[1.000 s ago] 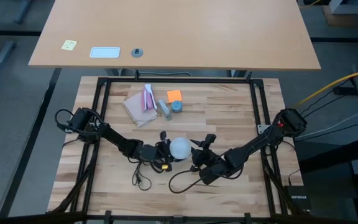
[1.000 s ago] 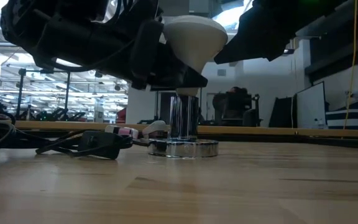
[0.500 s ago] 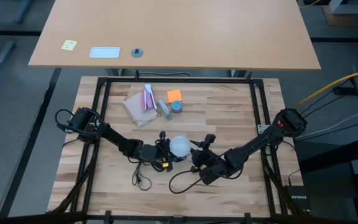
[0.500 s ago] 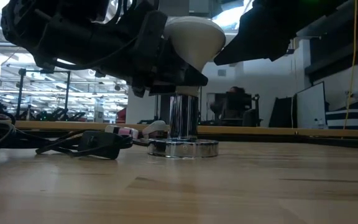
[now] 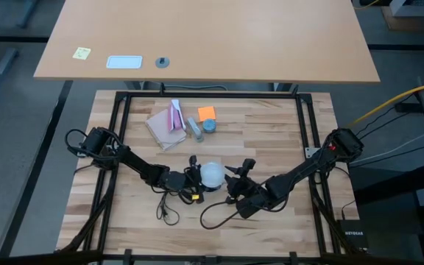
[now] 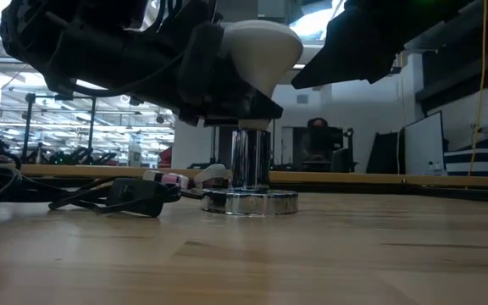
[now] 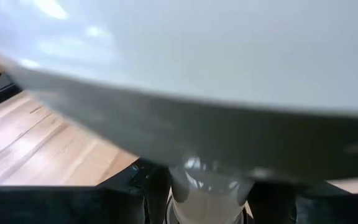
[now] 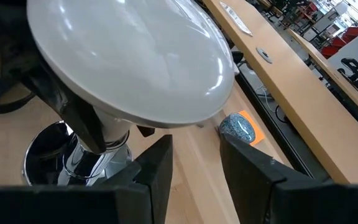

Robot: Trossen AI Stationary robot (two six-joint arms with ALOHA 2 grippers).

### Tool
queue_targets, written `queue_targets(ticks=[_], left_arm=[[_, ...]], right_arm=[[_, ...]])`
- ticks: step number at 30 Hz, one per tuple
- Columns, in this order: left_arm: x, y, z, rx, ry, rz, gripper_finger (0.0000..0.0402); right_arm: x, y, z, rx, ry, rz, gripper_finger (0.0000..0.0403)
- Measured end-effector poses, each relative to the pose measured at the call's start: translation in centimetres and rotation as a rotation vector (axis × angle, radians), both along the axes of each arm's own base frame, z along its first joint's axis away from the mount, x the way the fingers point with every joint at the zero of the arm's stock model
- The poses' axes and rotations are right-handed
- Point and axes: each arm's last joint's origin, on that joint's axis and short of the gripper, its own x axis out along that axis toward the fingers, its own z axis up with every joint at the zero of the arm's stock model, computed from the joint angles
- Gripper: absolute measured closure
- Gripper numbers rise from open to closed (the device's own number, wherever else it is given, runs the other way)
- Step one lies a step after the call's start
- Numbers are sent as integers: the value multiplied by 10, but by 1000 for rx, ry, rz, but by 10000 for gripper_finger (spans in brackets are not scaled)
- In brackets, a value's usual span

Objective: Screw lightbulb
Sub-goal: Insert the white lightbulb into the silver lamp

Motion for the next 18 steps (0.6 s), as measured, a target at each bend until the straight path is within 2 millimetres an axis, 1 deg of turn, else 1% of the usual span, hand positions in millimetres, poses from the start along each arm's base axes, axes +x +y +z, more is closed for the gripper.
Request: queue_targets(ticks=[10, 18], left_arm=[[0, 2, -2, 31, 25, -2, 235], [0, 2, -2, -12, 15, 11, 235]], right_arm=[[0, 0, 0, 0, 0, 0, 265], [0, 0, 0, 0, 0, 0, 265]])
